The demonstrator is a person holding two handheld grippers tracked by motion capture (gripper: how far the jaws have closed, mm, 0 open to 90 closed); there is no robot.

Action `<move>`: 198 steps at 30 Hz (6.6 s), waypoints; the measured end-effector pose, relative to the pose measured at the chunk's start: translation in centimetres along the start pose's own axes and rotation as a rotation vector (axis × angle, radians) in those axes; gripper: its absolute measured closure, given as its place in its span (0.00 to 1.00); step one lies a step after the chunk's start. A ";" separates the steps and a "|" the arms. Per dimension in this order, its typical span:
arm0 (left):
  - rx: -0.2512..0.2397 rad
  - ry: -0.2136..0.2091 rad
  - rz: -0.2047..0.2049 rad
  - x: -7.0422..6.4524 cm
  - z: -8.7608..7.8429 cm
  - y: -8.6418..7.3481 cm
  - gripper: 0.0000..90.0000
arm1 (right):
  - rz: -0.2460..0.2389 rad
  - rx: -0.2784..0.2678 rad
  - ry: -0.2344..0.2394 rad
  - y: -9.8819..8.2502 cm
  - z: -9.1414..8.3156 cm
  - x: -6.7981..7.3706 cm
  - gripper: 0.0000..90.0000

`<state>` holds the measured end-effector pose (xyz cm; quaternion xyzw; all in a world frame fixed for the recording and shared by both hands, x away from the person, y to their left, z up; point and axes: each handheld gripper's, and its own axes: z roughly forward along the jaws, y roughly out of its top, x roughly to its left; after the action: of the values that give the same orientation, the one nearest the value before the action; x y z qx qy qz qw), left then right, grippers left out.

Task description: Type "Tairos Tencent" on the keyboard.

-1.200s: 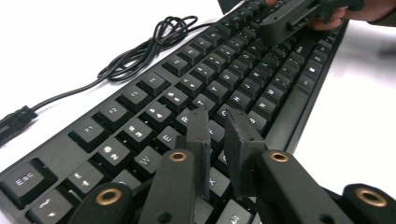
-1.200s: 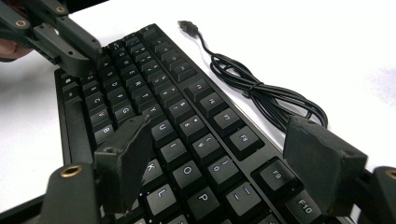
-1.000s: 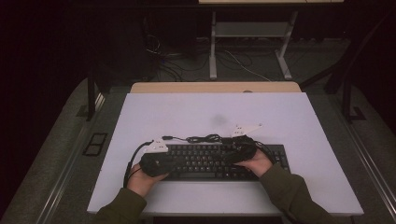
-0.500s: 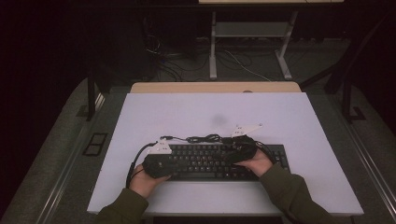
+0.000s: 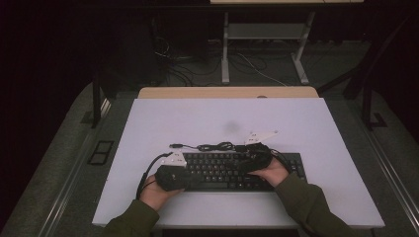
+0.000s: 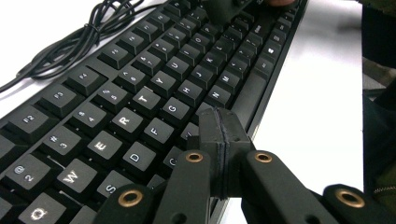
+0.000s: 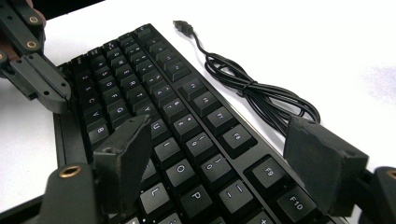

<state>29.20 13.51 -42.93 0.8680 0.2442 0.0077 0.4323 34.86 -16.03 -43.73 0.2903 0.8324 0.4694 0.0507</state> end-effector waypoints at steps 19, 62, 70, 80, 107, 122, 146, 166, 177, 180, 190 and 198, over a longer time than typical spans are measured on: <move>0.042 -0.023 0.013 -0.2 0.8 -0.2 0.99 | -0.003 -0.001 -0.002 0.0 0.0 0.0 0.26; -0.033 0.015 -0.022 0.2 0.4 0.2 0.81 | 0.025 -0.020 0.024 0.2 -0.5 -0.2 0.20; -0.053 0.042 -0.037 0.4 0.6 0.2 0.61 | 0.030 -0.002 0.020 0.2 -1.1 0.0 0.21; -0.087 0.060 -0.056 0.8 0.5 0.2 0.40 | 0.039 0.001 0.037 -0.2 -2.3 0.0 0.35; -0.120 0.090 -0.054 1.0 0.6 0.1 0.25 | -0.032 0.060 0.080 -2.4 -6.1 0.2 0.98; -0.122 0.097 -0.043 0.9 0.5 0.1 0.23 | -0.069 0.122 0.103 -3.4 -5.9 0.6 0.99; -0.139 0.108 -0.022 1.2 1.2 1.5 0.32 | -0.091 0.178 0.084 -4.0 -5.2 0.8 0.99; -0.099 0.137 -0.019 2.1 2.0 2.0 0.90 | -0.093 0.175 0.085 -4.0 -5.2 0.8 0.99; -0.042 0.135 -0.019 2.2 2.6 1.9 0.99 | -0.093 0.175 0.087 -4.0 -5.2 0.8 0.99; -0.034 0.136 -0.020 2.2 2.8 1.8 0.99 | -0.093 0.174 0.087 -4.0 -5.2 0.8 0.99; -0.021 0.134 -0.023 2.3 3.0 1.7 0.99 | -0.093 0.174 0.086 -4.0 -5.2 0.8 0.99; -0.034 0.130 -0.031 2.2 2.9 1.8 0.99 | -0.093 0.175 0.085 -4.0 -5.2 0.8 0.99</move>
<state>32.53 11.41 -43.82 0.8542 0.2851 0.0616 0.4304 30.62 -21.04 -43.94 0.2345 0.8841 0.4039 0.0115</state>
